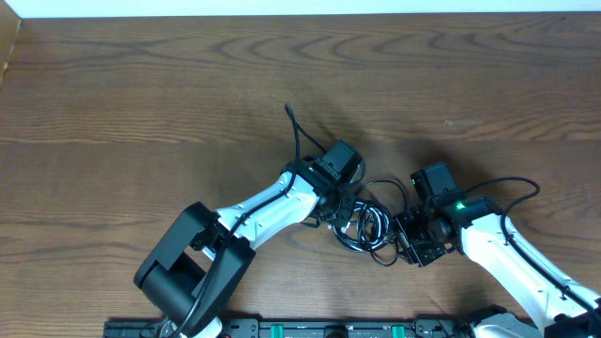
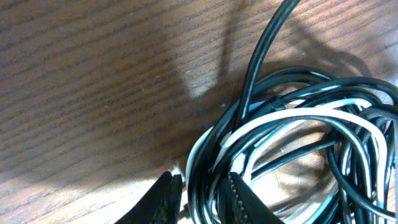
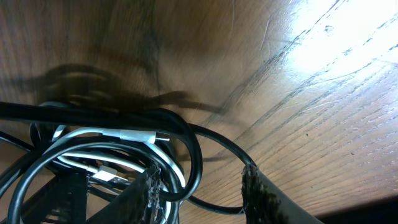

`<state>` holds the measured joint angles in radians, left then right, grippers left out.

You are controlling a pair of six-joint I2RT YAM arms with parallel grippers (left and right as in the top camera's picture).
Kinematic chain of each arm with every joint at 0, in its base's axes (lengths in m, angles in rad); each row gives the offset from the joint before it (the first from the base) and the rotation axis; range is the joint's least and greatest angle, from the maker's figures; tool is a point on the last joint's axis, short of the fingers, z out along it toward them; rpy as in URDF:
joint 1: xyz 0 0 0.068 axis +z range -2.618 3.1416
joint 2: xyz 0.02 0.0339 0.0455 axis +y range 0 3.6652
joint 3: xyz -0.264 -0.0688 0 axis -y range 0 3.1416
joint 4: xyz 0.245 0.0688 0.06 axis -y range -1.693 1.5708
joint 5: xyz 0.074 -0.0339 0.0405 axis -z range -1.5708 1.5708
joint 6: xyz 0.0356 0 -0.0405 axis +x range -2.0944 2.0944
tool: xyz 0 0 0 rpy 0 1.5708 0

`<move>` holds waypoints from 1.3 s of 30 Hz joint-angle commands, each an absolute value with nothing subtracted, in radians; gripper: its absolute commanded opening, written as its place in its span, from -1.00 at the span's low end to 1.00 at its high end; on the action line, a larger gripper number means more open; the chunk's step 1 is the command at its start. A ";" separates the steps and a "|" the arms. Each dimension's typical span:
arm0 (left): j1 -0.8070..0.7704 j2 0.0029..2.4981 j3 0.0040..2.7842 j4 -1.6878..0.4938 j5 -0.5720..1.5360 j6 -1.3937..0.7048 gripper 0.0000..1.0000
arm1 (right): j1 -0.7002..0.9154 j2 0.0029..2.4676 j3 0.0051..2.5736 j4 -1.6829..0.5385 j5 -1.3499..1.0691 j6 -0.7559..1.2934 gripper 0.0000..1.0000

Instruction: Untangle cables

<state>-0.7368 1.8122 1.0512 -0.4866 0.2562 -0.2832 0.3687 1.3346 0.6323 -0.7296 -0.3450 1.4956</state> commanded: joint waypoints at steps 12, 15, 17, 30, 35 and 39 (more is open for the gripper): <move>-0.739 1.836 1.037 -0.505 0.238 -0.274 -0.50 | 0.468 1.333 0.625 -0.714 -0.256 1.692 -0.18; -0.739 1.836 1.038 -0.503 0.238 -0.274 -0.50 | 0.480 1.333 0.625 -0.693 -0.234 1.698 -0.19; -0.739 1.836 1.038 -0.485 0.238 -0.274 -0.50 | 0.487 1.333 0.625 -0.677 -0.218 1.698 -0.21; -0.739 1.836 1.038 -0.481 0.238 -0.274 -0.50 | 0.516 1.334 0.624 -0.646 -0.186 1.718 -0.37; -0.739 1.836 1.038 -0.480 0.238 -0.274 -0.50 | 0.542 1.334 0.624 -0.644 -0.163 1.747 -0.46; -0.739 1.836 1.038 -0.480 0.238 -0.274 -0.50 | 0.544 1.334 0.624 -0.635 -0.090 1.746 -0.70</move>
<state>-0.7368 1.8122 1.0512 -0.4744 0.2554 -0.2836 0.5377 1.3346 0.6315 -0.6415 -0.1703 1.7252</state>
